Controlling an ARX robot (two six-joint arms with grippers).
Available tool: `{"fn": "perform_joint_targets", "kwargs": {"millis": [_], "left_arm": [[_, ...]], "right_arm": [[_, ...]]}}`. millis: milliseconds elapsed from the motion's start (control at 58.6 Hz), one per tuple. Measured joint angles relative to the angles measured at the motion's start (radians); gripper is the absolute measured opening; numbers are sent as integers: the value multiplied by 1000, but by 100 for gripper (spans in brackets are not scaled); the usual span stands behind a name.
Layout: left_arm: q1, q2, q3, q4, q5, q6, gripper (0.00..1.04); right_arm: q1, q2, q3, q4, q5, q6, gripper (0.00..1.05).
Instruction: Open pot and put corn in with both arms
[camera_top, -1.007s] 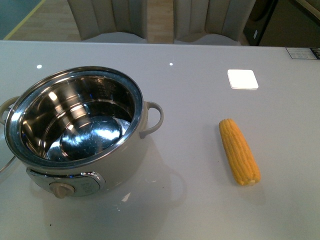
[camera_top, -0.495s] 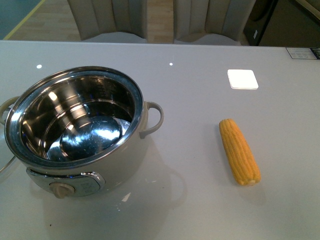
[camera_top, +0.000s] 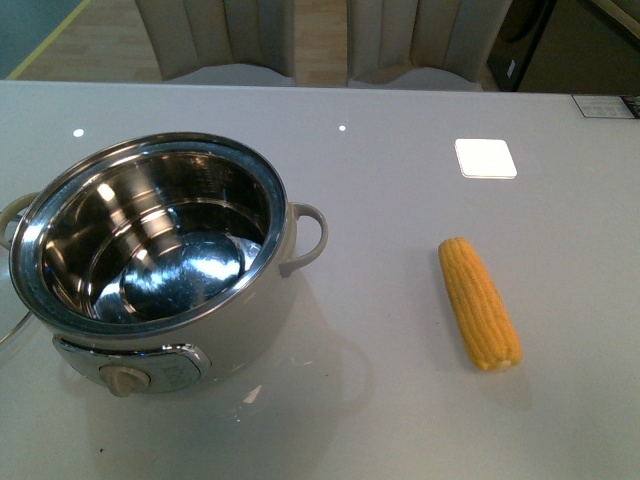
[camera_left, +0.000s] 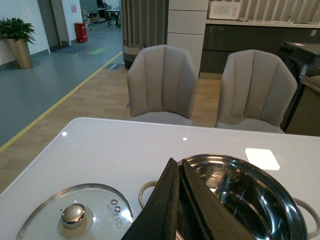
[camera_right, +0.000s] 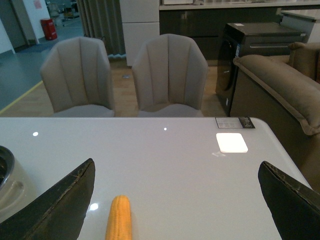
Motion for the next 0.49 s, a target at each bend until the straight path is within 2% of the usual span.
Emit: {"fn": "perform_joint_targets", "kwargs": {"millis": [68, 495], "left_arm": [[0, 0, 0, 0, 0, -1, 10], [0, 0, 0, -1, 0, -1, 89]], "right_arm": [[0, 0, 0, 0, 0, 0, 96], [0, 0, 0, 0, 0, 0, 96]]}}
